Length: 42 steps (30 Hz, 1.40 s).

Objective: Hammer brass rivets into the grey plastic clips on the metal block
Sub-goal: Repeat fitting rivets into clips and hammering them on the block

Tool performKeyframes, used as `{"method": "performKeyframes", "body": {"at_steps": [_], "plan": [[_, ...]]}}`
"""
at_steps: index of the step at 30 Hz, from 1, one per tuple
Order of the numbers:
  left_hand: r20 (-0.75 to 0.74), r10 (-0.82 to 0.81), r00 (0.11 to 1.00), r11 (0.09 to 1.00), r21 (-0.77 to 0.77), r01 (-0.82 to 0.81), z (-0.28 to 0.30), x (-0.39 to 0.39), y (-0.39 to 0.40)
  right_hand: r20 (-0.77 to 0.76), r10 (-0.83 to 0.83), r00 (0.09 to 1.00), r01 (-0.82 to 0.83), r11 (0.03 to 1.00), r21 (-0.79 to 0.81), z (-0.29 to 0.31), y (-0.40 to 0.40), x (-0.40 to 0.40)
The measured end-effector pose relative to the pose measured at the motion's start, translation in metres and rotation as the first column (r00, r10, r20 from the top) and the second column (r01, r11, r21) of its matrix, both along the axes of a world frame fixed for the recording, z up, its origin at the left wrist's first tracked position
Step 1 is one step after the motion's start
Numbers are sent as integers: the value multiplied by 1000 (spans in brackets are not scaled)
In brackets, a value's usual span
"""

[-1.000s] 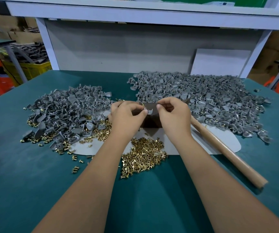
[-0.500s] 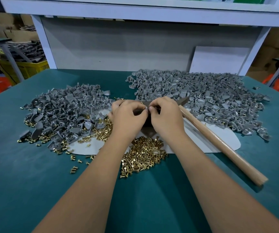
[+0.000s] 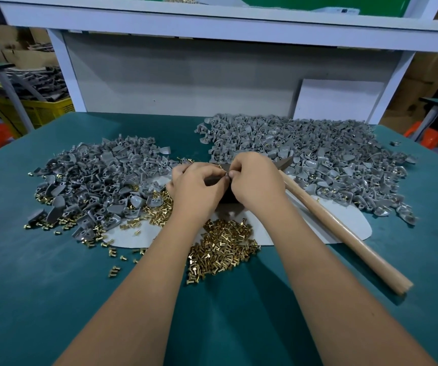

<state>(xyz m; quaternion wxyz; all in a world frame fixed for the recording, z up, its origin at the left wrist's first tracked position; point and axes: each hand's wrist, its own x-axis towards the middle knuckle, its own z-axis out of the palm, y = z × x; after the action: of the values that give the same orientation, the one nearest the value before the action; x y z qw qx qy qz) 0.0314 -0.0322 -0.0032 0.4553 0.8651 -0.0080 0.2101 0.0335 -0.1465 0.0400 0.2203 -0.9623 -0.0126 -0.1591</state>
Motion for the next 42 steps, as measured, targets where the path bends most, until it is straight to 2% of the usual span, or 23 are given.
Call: {"method": "performKeyframes", "body": {"at_steps": [6,10,20,28,31,37,42], "plan": [[4,8,1000,999,43,-9,1,-2,-1,39,50,998,-52,997,53,-2,-6,-4],[-1,12,1000,998,62,-12,2,-3,-1,43,44,998,-42,999,-33,1,-6,-5],[16,-45,999,999,5,45,2,-1,1,20,-2,1000,2,1000,-1,1,-2,-7],[-1,-4,1000,999,48,4,1,-3,0,20,33,999,-36,986,163,-3,-9,-5],[0,-1,1000,999,52,1,1,-2,0,35,54,998,-60,983,172,-5,-9,-6],[21,-30,999,999,33,30,0,0,1,130,-25,991,-2,980,201,-13,-2,-10],[30,-9,1000,999,33,8,0,-1,0,100,-39,994,10,963,270,-12,-2,-7]]}}
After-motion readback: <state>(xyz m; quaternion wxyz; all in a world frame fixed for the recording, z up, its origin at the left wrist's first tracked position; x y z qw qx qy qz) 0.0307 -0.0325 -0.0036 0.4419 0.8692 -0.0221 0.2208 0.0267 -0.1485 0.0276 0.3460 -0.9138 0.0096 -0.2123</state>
